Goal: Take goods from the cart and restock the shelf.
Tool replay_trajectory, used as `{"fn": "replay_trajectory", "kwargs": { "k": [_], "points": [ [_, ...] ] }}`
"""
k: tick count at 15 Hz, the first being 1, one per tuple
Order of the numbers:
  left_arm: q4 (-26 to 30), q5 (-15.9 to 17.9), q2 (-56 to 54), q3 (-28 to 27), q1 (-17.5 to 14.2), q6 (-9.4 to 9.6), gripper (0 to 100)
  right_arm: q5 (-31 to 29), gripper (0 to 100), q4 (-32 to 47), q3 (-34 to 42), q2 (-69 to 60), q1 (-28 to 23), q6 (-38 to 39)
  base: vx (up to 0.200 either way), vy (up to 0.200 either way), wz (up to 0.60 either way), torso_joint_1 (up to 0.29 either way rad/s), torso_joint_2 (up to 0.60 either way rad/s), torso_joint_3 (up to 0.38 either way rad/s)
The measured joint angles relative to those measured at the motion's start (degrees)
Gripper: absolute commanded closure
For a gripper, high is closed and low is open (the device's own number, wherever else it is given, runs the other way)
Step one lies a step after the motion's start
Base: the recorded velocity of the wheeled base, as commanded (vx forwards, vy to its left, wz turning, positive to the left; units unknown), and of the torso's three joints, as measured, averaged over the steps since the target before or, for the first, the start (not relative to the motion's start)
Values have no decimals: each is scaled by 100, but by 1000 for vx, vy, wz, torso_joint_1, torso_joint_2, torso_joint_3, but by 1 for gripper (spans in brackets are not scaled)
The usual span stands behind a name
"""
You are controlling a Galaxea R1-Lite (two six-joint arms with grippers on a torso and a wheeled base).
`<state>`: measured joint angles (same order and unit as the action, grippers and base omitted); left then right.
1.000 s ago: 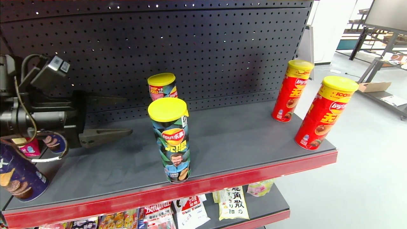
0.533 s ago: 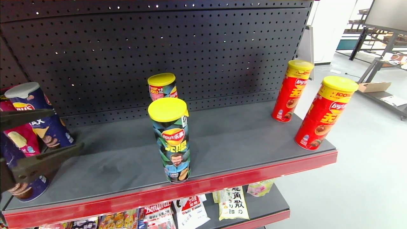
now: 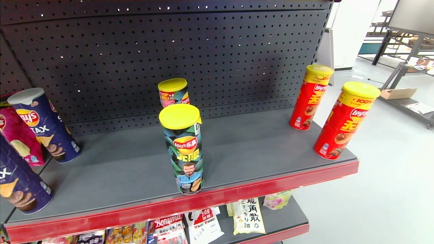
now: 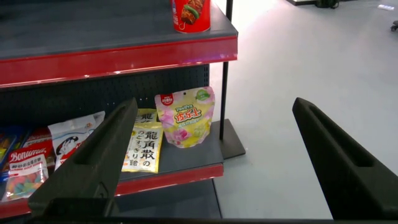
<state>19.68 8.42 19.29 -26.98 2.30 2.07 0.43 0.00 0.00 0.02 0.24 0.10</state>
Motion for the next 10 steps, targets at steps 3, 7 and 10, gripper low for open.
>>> {"fn": "replay_trajectory", "kwargs": {
  "k": [3,7,10],
  "points": [
    [438,-364,-653,507,-27,380,0,0,0,0,0,0,0,0,0,0,0,0,0,0],
    [394,-1309,-1204,1017,-62,989,0,1,0,0,0,0,0,-2,0,0,0,0,0,0],
    [71,-1410,-1454,1323,-82,1141,0,0,0,0,0,0,0,-5,0,0,0,0,0,0]
  ]
}}
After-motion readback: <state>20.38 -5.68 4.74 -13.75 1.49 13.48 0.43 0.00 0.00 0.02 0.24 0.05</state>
